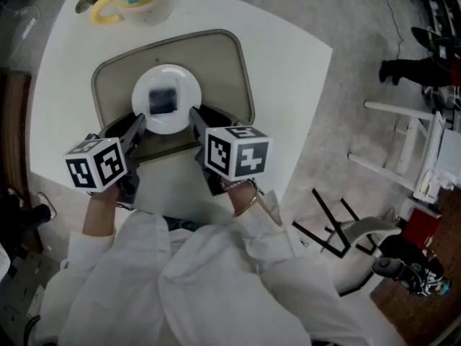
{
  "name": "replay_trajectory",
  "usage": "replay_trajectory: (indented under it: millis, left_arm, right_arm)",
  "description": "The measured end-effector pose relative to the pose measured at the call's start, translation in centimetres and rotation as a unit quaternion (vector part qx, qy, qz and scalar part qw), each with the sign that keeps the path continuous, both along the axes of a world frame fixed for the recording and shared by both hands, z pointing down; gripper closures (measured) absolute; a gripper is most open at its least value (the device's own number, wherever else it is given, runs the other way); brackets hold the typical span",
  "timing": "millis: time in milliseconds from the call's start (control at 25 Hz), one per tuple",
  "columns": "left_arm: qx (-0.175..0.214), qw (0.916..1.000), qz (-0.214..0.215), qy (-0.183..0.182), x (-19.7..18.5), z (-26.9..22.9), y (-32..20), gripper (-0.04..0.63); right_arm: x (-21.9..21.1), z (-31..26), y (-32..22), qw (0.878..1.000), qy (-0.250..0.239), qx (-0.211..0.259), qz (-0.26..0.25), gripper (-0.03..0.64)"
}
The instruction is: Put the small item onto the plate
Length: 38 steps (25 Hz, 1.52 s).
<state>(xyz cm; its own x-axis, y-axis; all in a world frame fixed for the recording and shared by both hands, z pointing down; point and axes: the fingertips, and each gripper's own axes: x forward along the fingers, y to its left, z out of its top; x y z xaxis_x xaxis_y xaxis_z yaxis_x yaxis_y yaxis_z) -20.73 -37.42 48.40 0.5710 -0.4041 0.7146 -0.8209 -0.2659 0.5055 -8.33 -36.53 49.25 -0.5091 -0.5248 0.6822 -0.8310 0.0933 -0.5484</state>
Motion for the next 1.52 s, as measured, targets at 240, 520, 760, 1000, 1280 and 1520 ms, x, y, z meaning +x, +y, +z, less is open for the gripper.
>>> replay_trajectory:
  millis: [240,520,760,1000,1280,1520]
  left_arm:
    - [-0.010,0.9999,0.002,-0.010,-0.1,0.7,-0.1,0.518]
    - [0.003,0.9993,0.012,-0.035,0.1,0.8,0.0,0.517]
    - [0.014,0.9991,0.019,-0.035,0.1,0.9,0.0,0.515]
    - [0.037,0.9980,0.008,-0.051,-0.7,0.4,-0.2,0.514]
    - [0.060,0.9972,-0.016,-0.042,-0.2,-1.9,1.9,0.514]
    - [0.088,0.9948,-0.041,-0.030,1.9,-4.6,5.6,0.515]
  right_arm:
    - [-0.1,0.3,-0.2,1.000,0.025,-0.006,-0.008,0.551]
    - [0.0,0.9,-0.1,0.997,0.071,-0.010,-0.018,0.549]
    - [0.2,0.7,-0.3,0.994,0.100,0.007,-0.033,0.548]
    - [0.2,0.3,-0.2,0.993,0.111,0.026,-0.042,0.548]
    - [0.9,-2.4,1.0,0.993,0.088,0.069,-0.049,0.549]
    - [2.7,-5.9,4.1,0.988,0.053,0.123,-0.080,0.549]
